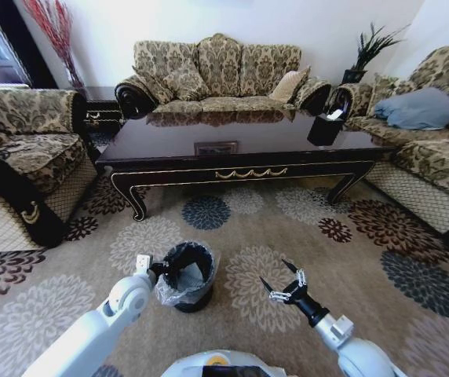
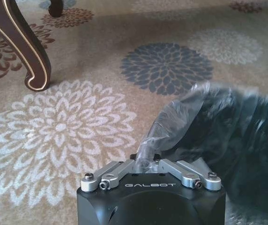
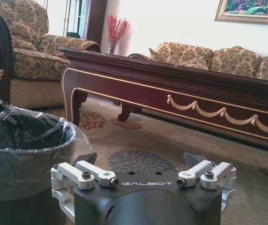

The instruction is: Move to the front of the table and pick up the trash from the floor, then place it into the trash bin.

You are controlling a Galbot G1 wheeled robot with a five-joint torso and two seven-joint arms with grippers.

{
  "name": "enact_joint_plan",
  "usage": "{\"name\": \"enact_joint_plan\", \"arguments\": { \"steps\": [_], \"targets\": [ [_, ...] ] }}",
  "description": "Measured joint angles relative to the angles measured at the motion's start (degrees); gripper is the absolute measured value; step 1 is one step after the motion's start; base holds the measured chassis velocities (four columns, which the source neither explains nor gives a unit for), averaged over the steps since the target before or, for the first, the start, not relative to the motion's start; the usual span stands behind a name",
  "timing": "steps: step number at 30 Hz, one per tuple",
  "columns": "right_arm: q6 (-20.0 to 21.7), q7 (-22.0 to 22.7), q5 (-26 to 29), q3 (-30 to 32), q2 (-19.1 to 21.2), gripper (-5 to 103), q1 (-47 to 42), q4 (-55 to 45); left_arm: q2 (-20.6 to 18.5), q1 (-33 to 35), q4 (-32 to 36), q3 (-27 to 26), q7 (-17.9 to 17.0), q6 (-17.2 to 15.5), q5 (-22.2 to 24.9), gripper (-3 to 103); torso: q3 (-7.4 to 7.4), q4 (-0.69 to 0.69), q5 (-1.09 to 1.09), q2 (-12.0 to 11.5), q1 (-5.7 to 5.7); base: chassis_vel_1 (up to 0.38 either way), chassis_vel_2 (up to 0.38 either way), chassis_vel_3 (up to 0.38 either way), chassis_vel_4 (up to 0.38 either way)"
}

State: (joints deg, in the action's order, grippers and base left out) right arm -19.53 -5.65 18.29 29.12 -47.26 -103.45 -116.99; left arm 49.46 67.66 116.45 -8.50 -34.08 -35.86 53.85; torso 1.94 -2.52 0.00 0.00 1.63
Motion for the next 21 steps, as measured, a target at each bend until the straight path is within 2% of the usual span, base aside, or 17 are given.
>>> {"name": "enact_joint_plan", "arguments": {
  "steps": [2, 3, 6, 8, 10, 13, 14, 16, 17, 19, 20, 21],
  "targets": [
    [-0.10, -0.07, 0.11, -0.05, 0.13, 100, 0.11, 0.24, 0.35, 0.81, 0.07, -0.52, -0.34, 0.03, -0.18, 15, 0.00, 0.00, 0.02, 0.00, 0.00, 0.000, 0.000, 0.000, 0.000],
    [-0.10, -0.07, 0.11, -0.05, 0.13, 100, 0.11, 0.24, 0.35, 0.81, 0.07, -0.52, -0.34, 0.03, -0.18, 15, 0.00, 0.00, 0.02, 0.00, 0.00, 0.000, 0.000, 0.000, 0.000],
    [-0.14, -0.08, 0.47, -0.20, 0.35, 100, 0.59, 0.42, 0.56, 2.33, 0.81, -1.30, -0.33, 0.04, -0.26, 32, 0.00, 0.00, 0.00, 0.00, 0.00, 0.000, 0.000, 0.000, 0.000],
    [-0.14, -0.08, 0.58, -0.25, 0.38, 100, 0.68, 0.41, 0.59, 2.64, 0.97, -1.49, -0.32, 0.03, -0.33, 32, 0.00, 0.00, 0.00, 0.00, 0.00, 0.000, 0.000, 0.000, 0.000],
    [-0.14, -0.08, 0.66, -0.31, 0.45, 100, 0.76, 0.26, 0.68, 3.29, 1.58, -1.95, -0.36, 0.03, -0.51, 43, 0.00, 0.00, 0.00, 0.00, 0.00, 0.000, 0.000, 0.000, 0.000],
    [-0.14, -0.08, 0.66, -0.31, 0.46, 100, 0.73, 0.16, 0.69, 3.59, 2.33, -2.17, -0.48, -0.02, -0.50, 48, 0.00, -0.01, 0.00, 0.00, 0.00, 0.000, 0.000, 0.000, 0.000],
    [-0.14, -0.09, 0.46, -0.12, 0.35, 100, 0.41, -0.03, 0.20, 5.35, 5.51, -3.27, -0.86, -0.60, 0.97, 64, 0.00, -0.02, 0.00, 0.00, 0.00, 0.000, 0.000, 0.000, 0.000],
    [-0.14, -0.31, -0.10, 0.39, 0.16, 100, 0.02, -0.05, 0.05, 7.58, 7.80, -4.91, -1.33, -1.03, 1.15, 76, 0.00, -0.01, 0.00, 0.00, 0.00, 0.000, 0.000, 0.000, 0.000],
    [-0.14, -0.31, -0.10, 0.39, 0.16, 100, 0.02, -0.05, 0.05, 7.58, 7.80, -4.91, -1.33, -1.03, 1.15, 76, 0.00, -0.01, 0.00, 0.00, 0.00, 0.000, 0.000, 0.000, 0.000],
    [-0.18, -0.45, -0.34, 0.75, -0.30, 100, -0.36, -0.27, 0.72, 9.88, 8.60, -7.46, -1.40, -0.61, -0.80, 86, 0.00, -0.01, 0.00, 0.00, 0.00, 0.000, 0.000, 0.000, 0.000],
    [-0.25, -0.48, -0.38, 0.91, -0.54, 100, -0.54, -0.43, 1.24, 11.05, 8.94, -8.98, -1.37, 0.03, -2.22, 86, 0.00, 0.00, 0.00, 0.00, 0.00, 0.000, 0.000, 0.000, 0.000],
    [-0.38, -0.52, -0.41, 1.16, -0.92, 100, -0.84, -0.73, 1.82, 12.55, 9.77, -10.90, -1.16, 1.19, -3.83, 91, 0.00, 0.00, -0.01, 0.00, 0.00, 0.000, 0.000, 0.000, 0.000]
  ]
}}
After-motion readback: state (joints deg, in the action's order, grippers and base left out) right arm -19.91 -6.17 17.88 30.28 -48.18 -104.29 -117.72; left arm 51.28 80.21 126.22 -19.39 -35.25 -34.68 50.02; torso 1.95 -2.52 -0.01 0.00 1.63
